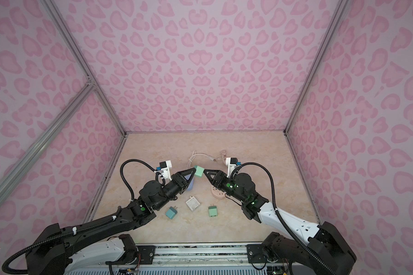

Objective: Insert plugs into power strip
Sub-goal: Pick up the plug from the bottom-center of the table.

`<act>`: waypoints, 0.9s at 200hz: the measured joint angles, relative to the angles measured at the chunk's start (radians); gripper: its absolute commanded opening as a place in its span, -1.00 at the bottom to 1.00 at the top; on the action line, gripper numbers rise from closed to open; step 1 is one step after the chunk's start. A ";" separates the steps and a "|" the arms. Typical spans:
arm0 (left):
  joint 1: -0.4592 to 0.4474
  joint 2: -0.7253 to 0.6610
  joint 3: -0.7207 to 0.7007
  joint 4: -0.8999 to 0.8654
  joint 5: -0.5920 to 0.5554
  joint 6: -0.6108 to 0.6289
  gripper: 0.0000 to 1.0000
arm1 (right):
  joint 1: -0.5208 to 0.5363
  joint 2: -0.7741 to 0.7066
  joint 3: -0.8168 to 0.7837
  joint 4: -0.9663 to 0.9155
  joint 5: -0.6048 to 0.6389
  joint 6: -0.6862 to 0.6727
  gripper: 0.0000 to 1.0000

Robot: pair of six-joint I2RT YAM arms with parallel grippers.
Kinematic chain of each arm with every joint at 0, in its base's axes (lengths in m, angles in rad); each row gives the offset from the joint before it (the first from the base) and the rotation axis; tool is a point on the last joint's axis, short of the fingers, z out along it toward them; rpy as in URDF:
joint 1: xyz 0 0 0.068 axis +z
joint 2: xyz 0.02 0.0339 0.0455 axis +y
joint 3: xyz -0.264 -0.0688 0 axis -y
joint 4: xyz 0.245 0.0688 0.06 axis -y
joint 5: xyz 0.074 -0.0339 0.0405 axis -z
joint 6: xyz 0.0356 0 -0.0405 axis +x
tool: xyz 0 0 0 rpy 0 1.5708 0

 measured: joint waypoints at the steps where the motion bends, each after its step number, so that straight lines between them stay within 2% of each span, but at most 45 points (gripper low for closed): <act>1: 0.000 0.000 0.000 0.000 0.000 0.000 -0.97 | 0.000 0.000 0.000 0.001 0.000 0.000 -0.10; 64: 0.000 -0.013 -0.005 0.017 -0.019 -0.006 -0.97 | 0.026 0.014 0.008 0.051 0.037 0.019 -0.19; 118: -0.002 -0.056 -0.023 0.005 -0.024 -0.002 -0.95 | 0.045 0.014 0.004 0.065 0.043 0.027 -0.19; 180: -0.002 -0.122 -0.046 -0.049 -0.054 0.032 -0.94 | 0.051 -0.042 -0.011 -0.011 0.076 0.024 -0.15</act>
